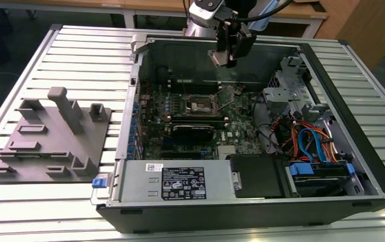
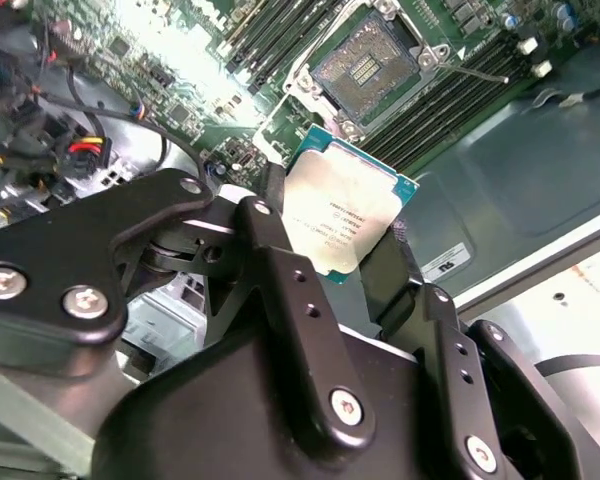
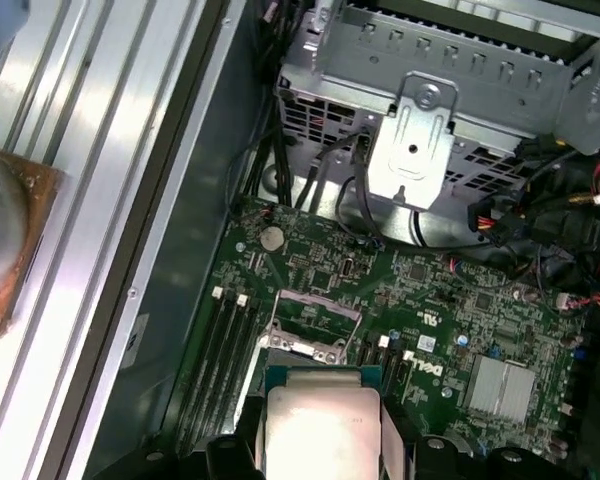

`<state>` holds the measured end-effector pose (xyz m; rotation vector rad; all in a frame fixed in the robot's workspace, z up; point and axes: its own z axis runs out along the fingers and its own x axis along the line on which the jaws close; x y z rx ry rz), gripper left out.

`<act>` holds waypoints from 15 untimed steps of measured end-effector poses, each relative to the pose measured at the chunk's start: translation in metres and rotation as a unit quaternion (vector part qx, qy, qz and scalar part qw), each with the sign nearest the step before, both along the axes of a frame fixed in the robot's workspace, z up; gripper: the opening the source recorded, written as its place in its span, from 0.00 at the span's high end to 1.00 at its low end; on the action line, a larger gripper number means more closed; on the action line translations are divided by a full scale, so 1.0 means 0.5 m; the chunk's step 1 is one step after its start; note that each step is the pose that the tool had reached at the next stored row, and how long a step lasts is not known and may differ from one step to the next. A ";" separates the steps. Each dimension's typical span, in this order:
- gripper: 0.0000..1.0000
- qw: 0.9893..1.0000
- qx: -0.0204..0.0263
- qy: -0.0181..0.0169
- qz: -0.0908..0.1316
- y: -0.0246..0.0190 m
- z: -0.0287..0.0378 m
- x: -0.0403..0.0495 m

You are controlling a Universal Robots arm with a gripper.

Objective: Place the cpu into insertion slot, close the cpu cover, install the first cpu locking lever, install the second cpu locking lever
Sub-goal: 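Place the cpu into insertion slot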

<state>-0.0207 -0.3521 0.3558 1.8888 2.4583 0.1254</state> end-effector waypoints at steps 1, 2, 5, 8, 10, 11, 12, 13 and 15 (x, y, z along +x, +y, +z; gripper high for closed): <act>0.46 1.000 0.000 0.000 -0.009 0.0000 -0.001 0.000; 0.46 1.000 0.000 0.000 -0.018 0.0000 -0.001 0.000; 0.46 0.999 0.000 0.000 -0.045 0.0000 -0.003 0.000; 0.46 0.998 0.000 0.000 -0.068 0.0001 -0.006 -0.001; 0.46 0.997 0.000 0.000 -0.071 0.0001 -0.006 -0.004; 0.46 0.997 0.000 0.000 -0.071 0.0001 -0.006 -0.004; 0.46 0.997 0.000 0.000 -0.071 0.0002 -0.007 -0.004; 0.46 0.997 0.000 0.001 -0.071 0.0002 -0.008 -0.004; 0.46 0.997 0.000 0.006 -0.071 0.0002 -0.013 -0.004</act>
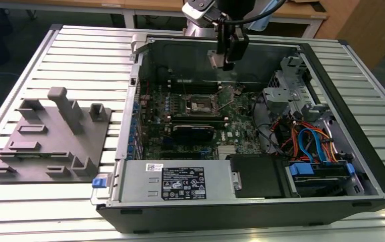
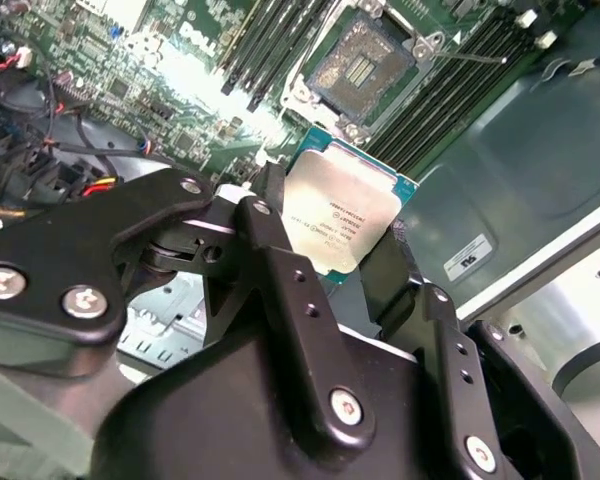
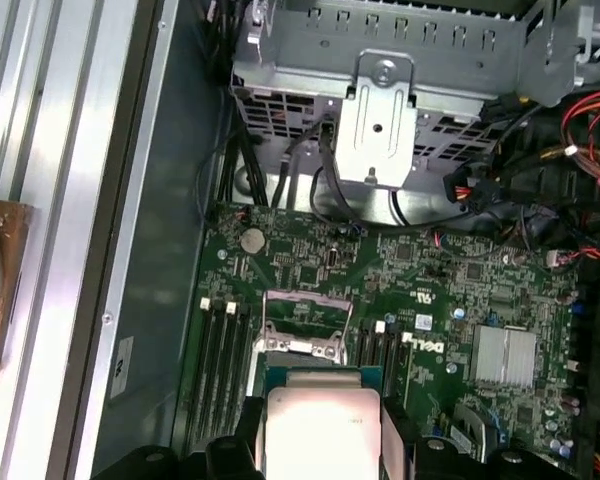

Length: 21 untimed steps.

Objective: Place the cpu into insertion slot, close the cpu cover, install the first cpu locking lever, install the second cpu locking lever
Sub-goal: 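Place the cpu into insertion slot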

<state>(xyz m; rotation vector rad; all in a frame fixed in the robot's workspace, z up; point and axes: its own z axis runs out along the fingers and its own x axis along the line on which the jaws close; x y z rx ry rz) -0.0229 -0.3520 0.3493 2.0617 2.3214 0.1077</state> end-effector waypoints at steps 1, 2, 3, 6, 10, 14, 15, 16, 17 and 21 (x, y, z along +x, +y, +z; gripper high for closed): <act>0.46 1.000 0.000 0.003 0.000 0.0001 -0.002 0.000; 0.46 1.000 0.000 0.006 -0.001 0.0002 -0.005 0.000; 0.46 1.000 0.000 0.009 -0.001 0.0003 -0.007 0.000; 0.46 1.000 0.000 0.014 -0.003 0.0006 -0.016 0.000; 0.46 1.000 0.000 0.015 -0.006 0.0007 -0.019 0.000; 0.46 1.000 0.000 0.015 -0.006 0.0008 -0.020 0.000; 0.46 1.000 0.000 0.015 -0.006 0.0008 -0.021 0.000; 0.46 1.000 0.000 0.015 -0.006 0.0008 -0.021 0.000; 0.46 1.000 0.000 0.015 -0.006 0.0008 -0.021 0.000; 0.46 1.000 0.000 0.015 -0.006 0.0008 -0.023 0.000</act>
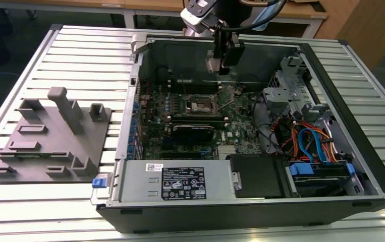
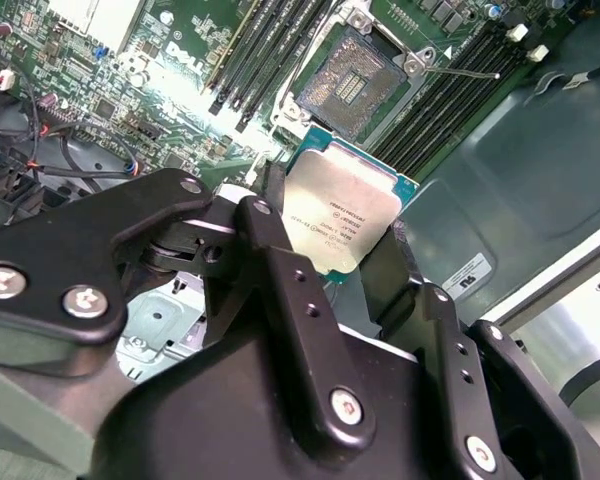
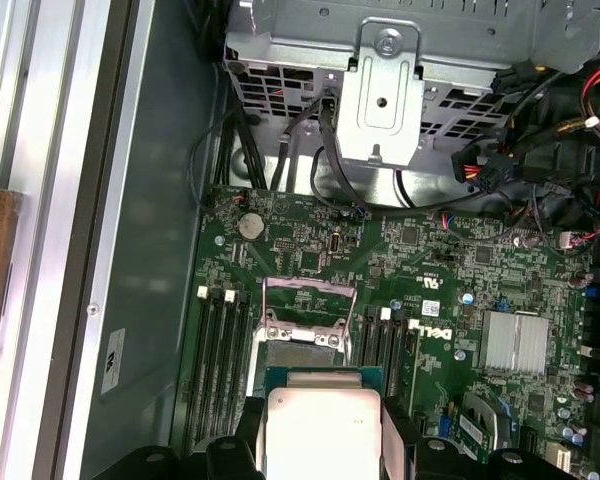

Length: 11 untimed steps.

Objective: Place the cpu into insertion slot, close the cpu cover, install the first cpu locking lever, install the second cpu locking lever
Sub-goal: 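Place the cpu into insertion slot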

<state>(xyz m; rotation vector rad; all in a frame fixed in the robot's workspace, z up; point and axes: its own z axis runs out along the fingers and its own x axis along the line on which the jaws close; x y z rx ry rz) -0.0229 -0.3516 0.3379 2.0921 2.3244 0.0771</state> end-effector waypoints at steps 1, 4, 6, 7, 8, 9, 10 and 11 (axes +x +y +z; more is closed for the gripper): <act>0.46 1.000 0.000 0.000 0.000 0.0001 -0.001 0.000; 0.46 1.000 0.000 0.000 0.000 0.0000 -0.003 0.000; 0.46 1.000 0.000 0.000 0.000 0.0000 -0.005 0.000; 0.46 1.000 0.000 0.000 0.000 0.0000 -0.006 0.000; 0.46 1.000 0.000 0.000 0.000 0.0000 -0.007 0.000; 0.46 1.000 0.000 0.000 0.000 0.0000 -0.008 0.000; 0.46 1.000 0.000 0.000 0.000 0.0000 -0.009 0.000; 0.46 1.000 0.000 0.000 0.000 0.0000 -0.009 0.000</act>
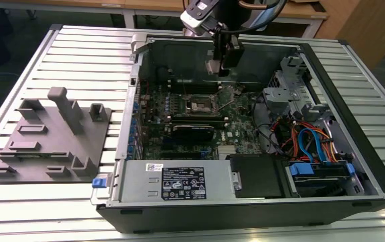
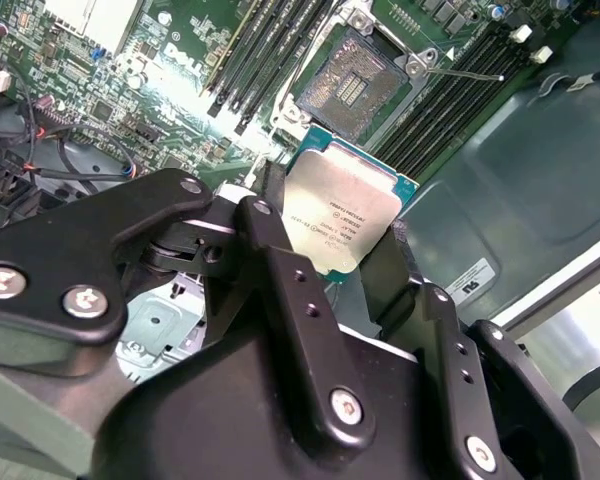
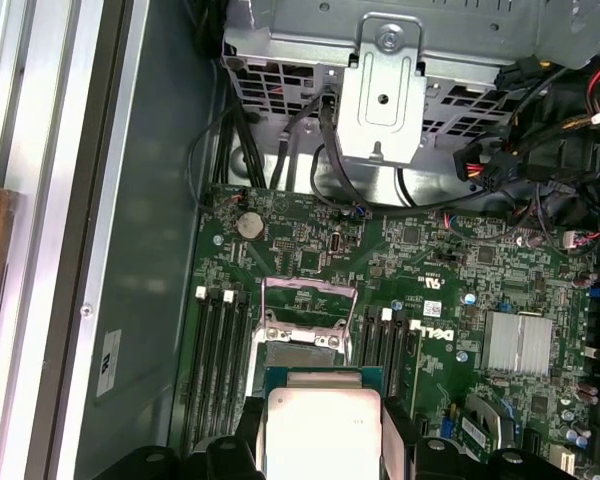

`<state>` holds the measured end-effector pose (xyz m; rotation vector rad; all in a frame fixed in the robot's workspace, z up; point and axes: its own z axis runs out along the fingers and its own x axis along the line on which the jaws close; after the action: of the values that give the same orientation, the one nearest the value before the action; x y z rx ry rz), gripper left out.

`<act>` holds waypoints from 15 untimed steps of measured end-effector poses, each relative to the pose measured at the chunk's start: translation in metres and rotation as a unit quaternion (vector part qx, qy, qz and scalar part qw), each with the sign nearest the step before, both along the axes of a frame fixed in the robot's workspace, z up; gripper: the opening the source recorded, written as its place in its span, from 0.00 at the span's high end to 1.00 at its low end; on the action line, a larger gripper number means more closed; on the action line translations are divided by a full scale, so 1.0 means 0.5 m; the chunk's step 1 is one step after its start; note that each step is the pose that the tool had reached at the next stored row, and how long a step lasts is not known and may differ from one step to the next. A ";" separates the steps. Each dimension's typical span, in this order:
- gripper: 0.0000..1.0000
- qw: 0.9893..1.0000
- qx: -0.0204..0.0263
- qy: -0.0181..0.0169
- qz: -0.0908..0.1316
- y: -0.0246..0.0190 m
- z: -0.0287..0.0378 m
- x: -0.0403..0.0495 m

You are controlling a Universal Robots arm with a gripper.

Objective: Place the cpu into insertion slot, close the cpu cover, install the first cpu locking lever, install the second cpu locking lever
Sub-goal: 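Place the cpu into insertion slot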

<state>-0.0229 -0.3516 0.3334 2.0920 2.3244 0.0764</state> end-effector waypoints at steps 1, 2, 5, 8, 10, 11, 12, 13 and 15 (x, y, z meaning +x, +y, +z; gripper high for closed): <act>0.46 1.000 0.000 0.000 0.000 0.0000 0.000 0.000; 0.46 1.000 0.000 0.000 0.000 -0.0001 0.000 0.000; 0.46 1.000 0.000 0.000 0.000 0.0000 0.000 0.000; 0.46 1.000 0.000 0.000 0.000 0.0000 -0.001 0.000; 0.46 1.000 0.000 0.000 0.000 0.0000 -0.001 0.000; 0.46 1.000 0.000 0.000 0.000 0.0000 -0.001 0.000; 0.46 1.000 0.000 0.000 0.000 0.0000 -0.001 0.000; 0.46 1.000 0.000 0.000 0.000 0.0000 -0.001 0.000; 0.46 1.000 0.000 0.000 0.000 0.0000 -0.002 0.000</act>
<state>-0.0229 -0.3516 0.3324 2.0921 2.3244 0.0770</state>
